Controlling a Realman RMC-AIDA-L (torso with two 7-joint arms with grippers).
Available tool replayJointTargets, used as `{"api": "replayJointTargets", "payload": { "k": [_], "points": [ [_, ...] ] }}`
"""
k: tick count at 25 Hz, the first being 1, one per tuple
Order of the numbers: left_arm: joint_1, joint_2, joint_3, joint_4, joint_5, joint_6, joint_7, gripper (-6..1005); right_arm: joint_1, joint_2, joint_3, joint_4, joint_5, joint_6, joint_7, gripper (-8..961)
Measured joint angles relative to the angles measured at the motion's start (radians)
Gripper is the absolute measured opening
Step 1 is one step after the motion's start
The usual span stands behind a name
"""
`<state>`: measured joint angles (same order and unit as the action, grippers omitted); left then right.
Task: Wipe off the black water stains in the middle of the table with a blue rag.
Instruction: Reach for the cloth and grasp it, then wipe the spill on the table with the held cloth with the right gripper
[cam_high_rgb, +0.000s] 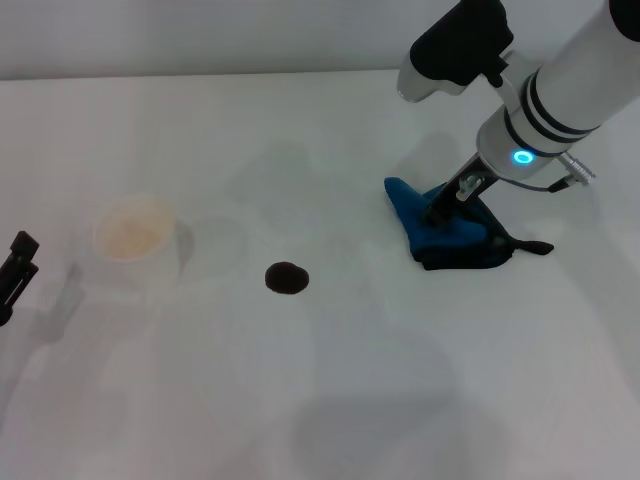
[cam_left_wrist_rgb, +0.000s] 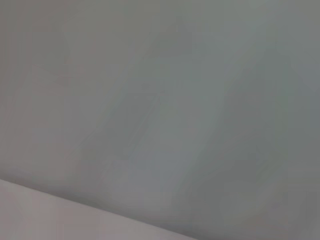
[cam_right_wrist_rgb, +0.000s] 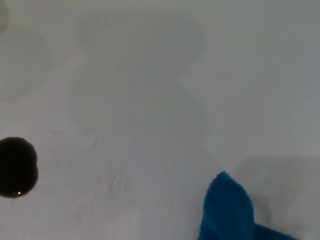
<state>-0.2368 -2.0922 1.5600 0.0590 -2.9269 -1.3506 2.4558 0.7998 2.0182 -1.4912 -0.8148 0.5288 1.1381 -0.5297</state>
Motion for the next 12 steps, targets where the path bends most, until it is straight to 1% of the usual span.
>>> {"api": "replayJointTargets", "payload": {
  "k": [2, 12],
  "points": [
    [0.0, 0.0, -0.001, 0.0, 0.0, -0.001, 0.0, 883, 0.001, 0.0, 0.0, -0.002, -0.005, 0.002, 0.0, 215],
    [0.002, 0.0, -0.002, 0.001, 0.0, -0.015, 0.0, 880, 0.002, 0.003, 0.0, -0.025, 0.018, 0.032, -0.03, 113]
  ]
}}
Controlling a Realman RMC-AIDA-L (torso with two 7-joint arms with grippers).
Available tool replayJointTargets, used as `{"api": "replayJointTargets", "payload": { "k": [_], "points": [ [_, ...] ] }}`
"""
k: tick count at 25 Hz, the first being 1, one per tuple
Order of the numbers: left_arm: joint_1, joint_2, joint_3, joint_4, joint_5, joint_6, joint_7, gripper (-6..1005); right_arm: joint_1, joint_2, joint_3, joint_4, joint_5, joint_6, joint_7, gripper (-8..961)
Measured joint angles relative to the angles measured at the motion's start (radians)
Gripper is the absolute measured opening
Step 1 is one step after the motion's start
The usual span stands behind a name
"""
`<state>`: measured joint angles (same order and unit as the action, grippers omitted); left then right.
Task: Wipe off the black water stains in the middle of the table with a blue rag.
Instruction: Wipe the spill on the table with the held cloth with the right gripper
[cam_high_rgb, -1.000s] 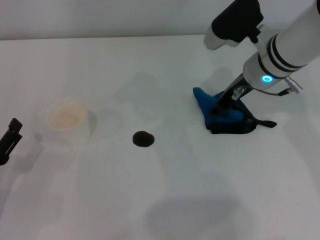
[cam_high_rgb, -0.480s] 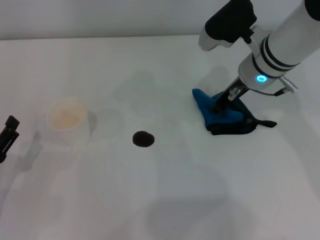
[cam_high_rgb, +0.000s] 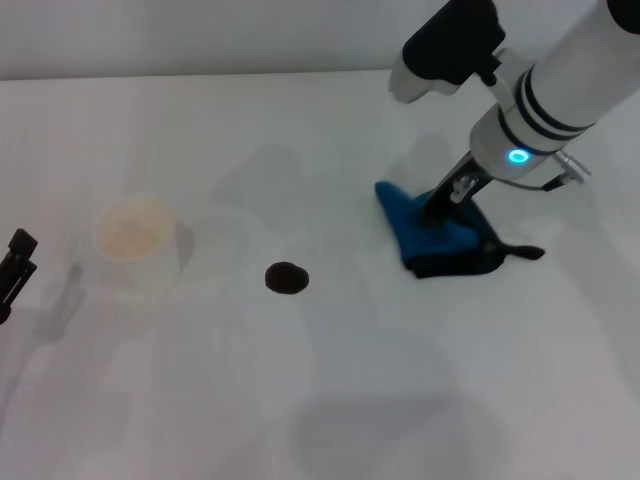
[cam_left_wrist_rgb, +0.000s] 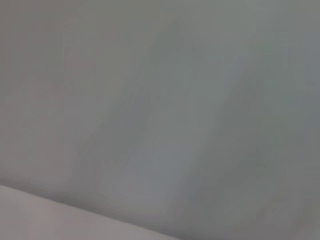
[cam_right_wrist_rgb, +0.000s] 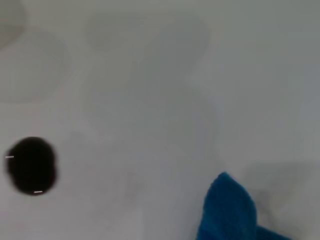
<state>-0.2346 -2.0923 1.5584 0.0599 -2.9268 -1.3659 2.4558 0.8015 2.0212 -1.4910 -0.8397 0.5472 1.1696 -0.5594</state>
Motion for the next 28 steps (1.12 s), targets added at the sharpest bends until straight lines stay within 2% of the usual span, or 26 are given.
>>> {"api": "replayJointTargets", "payload": {
  "k": [7, 11, 13, 14, 20, 28],
  "points": [
    [0.002, 0.0, -0.003, 0.0, -0.001, -0.039, 0.0, 882, -0.019, 0.001, -0.003, -0.001, 0.239, 0.1, -0.16, 76],
    [-0.002, 0.0, -0.003, 0.0, -0.002, -0.046, 0.0, 883, -0.048, 0.004, -0.047, -0.001, 0.355, 0.106, -0.224, 74],
    [-0.007, 0.0, -0.003, 0.0, -0.002, -0.047, 0.0, 883, -0.064, 0.006, -0.09, 0.006, 0.465, 0.085, -0.287, 74],
    [-0.009, 0.0, -0.003, 0.0, -0.002, -0.047, 0.0, 883, -0.064, 0.006, -0.09, 0.006, 0.465, 0.085, -0.287, 74],
    [-0.027, 0.001, -0.003, 0.0, -0.002, -0.047, 0.0, 882, -0.071, 0.007, -0.242, 0.045, 0.678, -0.033, -0.409, 72],
    [-0.03, 0.002, -0.003, 0.001, -0.001, -0.048, 0.0, 882, -0.07, 0.007, -0.346, 0.104, 0.819, -0.17, -0.522, 70]
  ]
}}
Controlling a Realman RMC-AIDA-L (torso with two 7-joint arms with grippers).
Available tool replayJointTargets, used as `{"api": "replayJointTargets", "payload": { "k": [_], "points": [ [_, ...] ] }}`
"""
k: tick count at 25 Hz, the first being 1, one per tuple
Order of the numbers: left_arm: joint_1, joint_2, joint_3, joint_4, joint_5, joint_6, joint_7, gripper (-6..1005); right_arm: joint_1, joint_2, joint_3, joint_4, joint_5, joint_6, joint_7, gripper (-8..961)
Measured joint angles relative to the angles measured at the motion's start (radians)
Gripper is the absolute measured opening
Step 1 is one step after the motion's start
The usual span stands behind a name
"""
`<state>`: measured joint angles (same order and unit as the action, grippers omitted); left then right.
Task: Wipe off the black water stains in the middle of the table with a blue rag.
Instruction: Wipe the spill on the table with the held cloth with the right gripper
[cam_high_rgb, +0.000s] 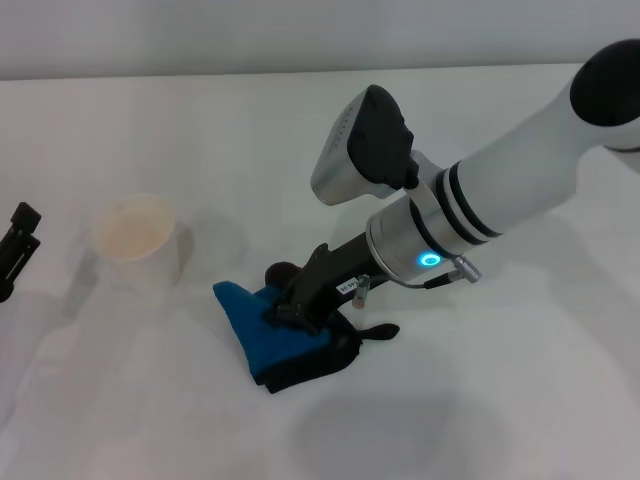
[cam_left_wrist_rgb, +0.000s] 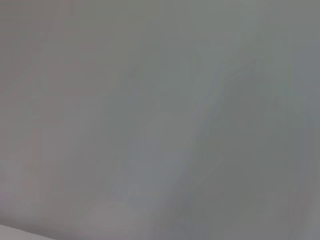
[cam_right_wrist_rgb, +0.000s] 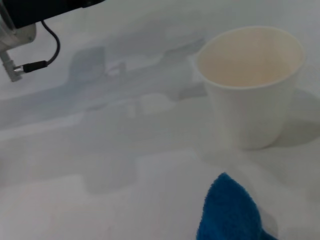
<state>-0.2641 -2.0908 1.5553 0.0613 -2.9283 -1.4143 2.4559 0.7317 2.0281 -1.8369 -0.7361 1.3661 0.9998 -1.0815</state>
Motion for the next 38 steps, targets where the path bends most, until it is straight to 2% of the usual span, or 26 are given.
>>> {"api": "replayJointTargets", "payload": {
  "k": [10, 13, 20, 27, 38],
  "points": [
    [-0.004, 0.0, -0.004, 0.009, 0.0, 0.0, 0.0, 882, 0.009, 0.0, -0.147, 0.04, 0.13, -0.198, -0.073, 69],
    [-0.004, 0.0, -0.009, 0.009, 0.0, 0.0, 0.0, 882, 0.01, 0.0, -0.16, 0.04, 0.137, -0.228, -0.074, 69],
    [-0.003, 0.0, -0.019, 0.009, 0.0, 0.0, 0.0, 882, 0.014, 0.0, -0.174, 0.043, 0.132, -0.317, -0.074, 68],
    [-0.003, 0.0, -0.027, 0.009, 0.0, 0.0, 0.0, 883, 0.057, 0.0, -0.173, 0.116, 0.128, -0.396, -0.072, 68],
    [0.001, 0.0, -0.028, 0.011, 0.0, -0.024, 0.0, 882, 0.061, -0.012, -0.146, 0.14, 0.102, -0.512, -0.068, 67]
  ]
}}
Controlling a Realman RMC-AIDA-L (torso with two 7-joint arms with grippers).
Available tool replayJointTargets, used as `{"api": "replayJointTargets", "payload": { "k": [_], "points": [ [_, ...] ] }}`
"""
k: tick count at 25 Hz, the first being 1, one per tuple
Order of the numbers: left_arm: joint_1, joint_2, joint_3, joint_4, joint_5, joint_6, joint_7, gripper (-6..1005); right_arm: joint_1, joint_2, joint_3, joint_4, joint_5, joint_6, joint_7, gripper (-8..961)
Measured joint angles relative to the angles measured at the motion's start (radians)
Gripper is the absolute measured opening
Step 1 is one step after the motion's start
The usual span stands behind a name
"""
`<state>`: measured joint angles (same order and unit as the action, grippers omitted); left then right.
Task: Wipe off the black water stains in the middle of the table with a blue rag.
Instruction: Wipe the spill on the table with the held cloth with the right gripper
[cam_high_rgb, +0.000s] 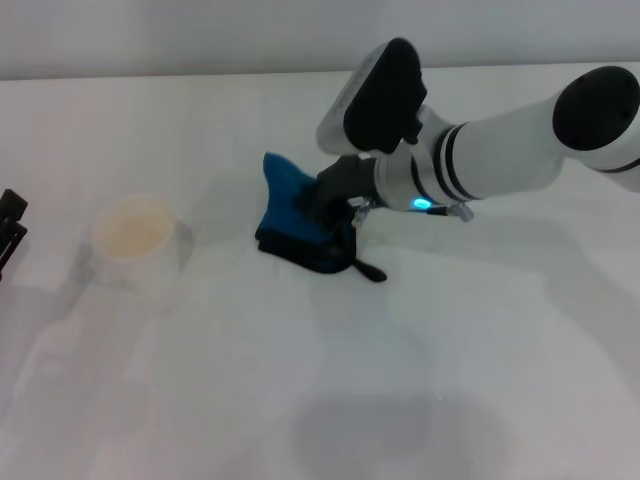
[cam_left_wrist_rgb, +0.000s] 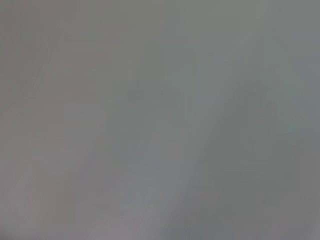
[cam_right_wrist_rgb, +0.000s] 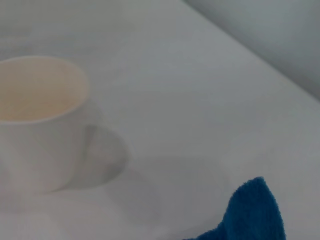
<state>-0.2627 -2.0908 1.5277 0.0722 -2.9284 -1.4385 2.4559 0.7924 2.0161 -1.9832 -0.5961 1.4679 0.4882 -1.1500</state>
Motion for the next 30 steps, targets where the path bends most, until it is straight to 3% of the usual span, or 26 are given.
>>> {"api": "replayJointTargets", "payload": {
  "k": [9, 26, 30],
  "points": [
    [0.0, 0.0, 0.0, 0.0, 0.0, -0.004, 0.0, 883, -0.024, 0.003, 0.115, 0.015, -0.062, -0.058, 0.002, 66],
    [0.0, 0.003, -0.002, 0.013, 0.0, -0.005, 0.0, 883, -0.074, 0.012, 0.1, -0.068, -0.052, 0.368, -0.06, 65],
    [-0.003, 0.003, -0.012, 0.014, 0.0, -0.005, 0.0, 883, -0.069, 0.012, 0.056, -0.087, -0.038, 0.411, -0.07, 65]
  ]
}}
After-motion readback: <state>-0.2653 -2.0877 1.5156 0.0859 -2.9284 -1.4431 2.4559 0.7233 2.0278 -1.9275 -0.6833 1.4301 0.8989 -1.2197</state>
